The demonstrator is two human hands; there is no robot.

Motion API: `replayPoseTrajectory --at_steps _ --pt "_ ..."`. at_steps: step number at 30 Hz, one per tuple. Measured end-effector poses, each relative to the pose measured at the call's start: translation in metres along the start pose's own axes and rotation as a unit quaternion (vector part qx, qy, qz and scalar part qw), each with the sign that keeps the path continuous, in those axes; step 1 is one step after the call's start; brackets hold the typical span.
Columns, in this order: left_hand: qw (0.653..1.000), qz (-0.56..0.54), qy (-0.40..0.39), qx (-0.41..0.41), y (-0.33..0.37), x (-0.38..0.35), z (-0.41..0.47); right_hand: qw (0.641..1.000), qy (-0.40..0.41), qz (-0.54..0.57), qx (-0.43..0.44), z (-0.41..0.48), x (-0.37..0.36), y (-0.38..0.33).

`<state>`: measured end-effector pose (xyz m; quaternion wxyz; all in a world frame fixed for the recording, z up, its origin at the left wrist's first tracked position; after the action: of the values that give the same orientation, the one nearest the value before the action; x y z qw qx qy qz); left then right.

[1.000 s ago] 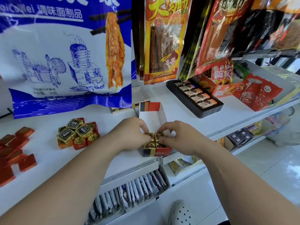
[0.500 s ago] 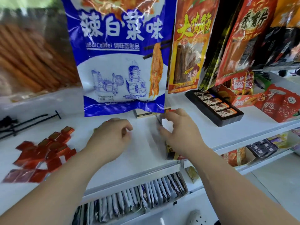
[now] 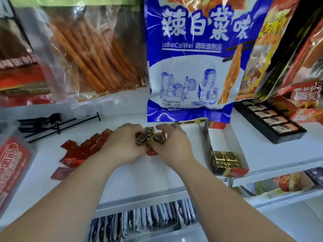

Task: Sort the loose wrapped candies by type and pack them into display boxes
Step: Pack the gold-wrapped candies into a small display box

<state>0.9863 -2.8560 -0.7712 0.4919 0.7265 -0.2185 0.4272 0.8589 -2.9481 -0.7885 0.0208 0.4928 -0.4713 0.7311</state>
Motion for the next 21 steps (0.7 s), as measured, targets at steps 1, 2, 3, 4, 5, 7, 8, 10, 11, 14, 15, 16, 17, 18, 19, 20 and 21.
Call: replayPoseTrajectory --at_steps 1,2,3,4,5,7,8,10,11,14,15,16,17,18,19,20,21 --pt "1.000 0.006 -0.002 -0.002 0.001 -0.002 0.002 1.000 0.000 -0.016 0.003 0.002 -0.003 0.000" --pt "1.000 0.009 0.001 -0.003 0.002 -0.003 0.003 0.999 -0.009 -0.031 0.003 0.004 -0.007 0.002" --pt "1.000 0.008 0.005 -0.001 0.001 -0.004 0.005 0.999 -0.020 -0.041 0.006 0.004 -0.010 0.004" --pt "1.000 0.005 0.008 0.002 0.000 -0.004 0.006 0.999 -0.031 -0.045 0.005 0.004 -0.012 0.005" --pt "1.000 0.003 0.009 0.004 -0.002 -0.004 0.006 0.998 -0.036 -0.046 0.005 0.003 -0.012 0.007" --pt "1.000 0.002 0.006 0.008 -0.003 -0.002 0.006 0.999 -0.029 -0.037 -0.006 0.003 -0.006 0.008" --pt "1.000 -0.009 0.005 0.010 -0.002 0.001 0.004 1.000 -0.018 -0.018 -0.013 0.003 0.000 0.008" --pt "0.999 -0.049 0.000 0.012 0.001 0.008 -0.002 0.998 -0.002 0.055 -0.022 0.000 0.012 0.008" --pt "0.997 -0.072 -0.010 0.013 0.001 0.012 -0.005 0.994 -0.011 0.107 -0.031 -0.003 0.016 0.009" --pt "0.984 -0.159 -0.079 0.007 -0.002 0.014 -0.016 0.961 -0.085 0.253 -0.067 -0.019 0.023 0.015" --pt "0.977 -0.184 -0.108 0.001 -0.003 0.011 -0.021 0.955 -0.107 0.269 -0.072 -0.025 0.025 0.018" --pt "0.970 -0.204 -0.135 -0.008 -0.003 0.007 -0.026 0.950 -0.128 0.275 -0.069 -0.031 0.027 0.020" --pt "0.963 -0.219 -0.159 -0.015 -0.004 0.003 -0.031 0.948 -0.146 0.275 -0.061 -0.036 0.029 0.022" --pt "0.956 -0.231 -0.179 -0.020 -0.002 0.000 -0.035 0.949 -0.162 0.265 -0.046 -0.039 0.031 0.023" --pt "0.950 -0.242 -0.196 -0.020 -0.001 -0.004 -0.039 0.951 -0.177 0.251 -0.031 -0.042 0.033 0.025" --pt "0.945 -0.252 -0.207 -0.017 -0.001 -0.007 -0.042 0.953 -0.189 0.236 -0.021 -0.044 0.034 0.027" --pt "0.942 -0.258 -0.215 -0.010 -0.001 -0.010 -0.044 0.955 -0.197 0.222 -0.017 -0.046 0.035 0.029"
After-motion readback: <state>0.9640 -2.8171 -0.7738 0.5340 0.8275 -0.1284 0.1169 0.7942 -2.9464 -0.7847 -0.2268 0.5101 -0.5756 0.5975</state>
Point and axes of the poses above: each hand's wrist, its own z-axis towards the middle knuckle, its own x-axis out of the back of the hand, y = z × x, the point moved 3 cm from there along z, towards the middle knuckle, and after that the axes turned 11 degrees about -y, right-handed, at the moved point
